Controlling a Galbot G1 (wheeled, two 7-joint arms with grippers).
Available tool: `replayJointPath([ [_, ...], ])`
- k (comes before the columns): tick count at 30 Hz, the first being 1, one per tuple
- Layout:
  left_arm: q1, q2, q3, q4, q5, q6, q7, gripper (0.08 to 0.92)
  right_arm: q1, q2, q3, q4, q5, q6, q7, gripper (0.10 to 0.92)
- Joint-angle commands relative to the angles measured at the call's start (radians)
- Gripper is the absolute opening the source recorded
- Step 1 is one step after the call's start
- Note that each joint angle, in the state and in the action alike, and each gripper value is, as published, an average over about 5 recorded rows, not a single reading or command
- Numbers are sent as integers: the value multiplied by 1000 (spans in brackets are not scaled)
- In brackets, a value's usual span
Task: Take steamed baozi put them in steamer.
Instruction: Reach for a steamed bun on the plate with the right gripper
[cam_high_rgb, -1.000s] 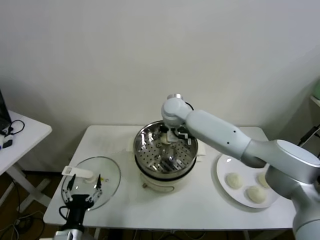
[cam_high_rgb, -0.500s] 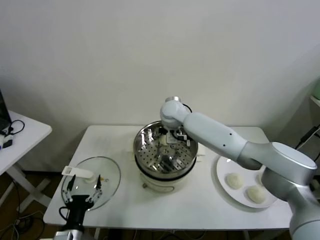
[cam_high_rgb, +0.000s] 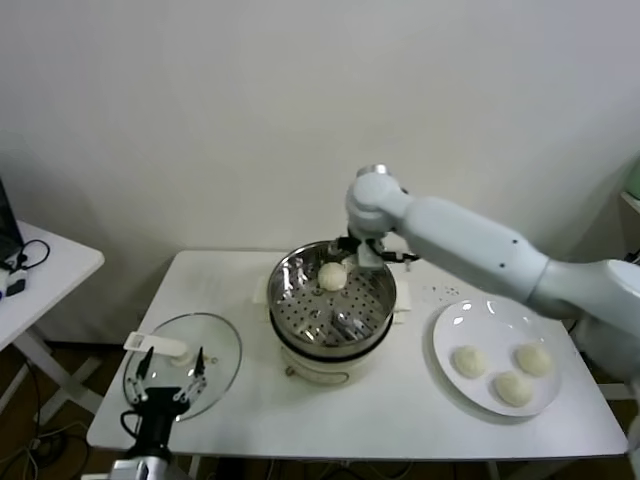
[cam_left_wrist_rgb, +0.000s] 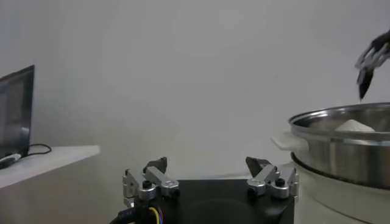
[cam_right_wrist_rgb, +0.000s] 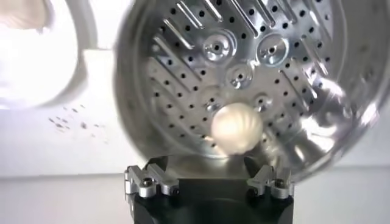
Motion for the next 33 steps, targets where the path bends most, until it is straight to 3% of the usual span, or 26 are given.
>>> replayJointPath([
  [1,-9,3,7,-2,4,8,2,823,220,-332,-154,38,614,-328,-23,823],
  [8,-27,3,12,4,10,18,3,823,16,-528,-41,32,638,-402,0,823],
  [16,-20,4,13,7,12,16,5,823,-435,-637,263,20,546,-456,7,823],
  [33,-9,-2,21,3,23,14,2,823,-513,-438,211,-164,475,-513,63,823],
])
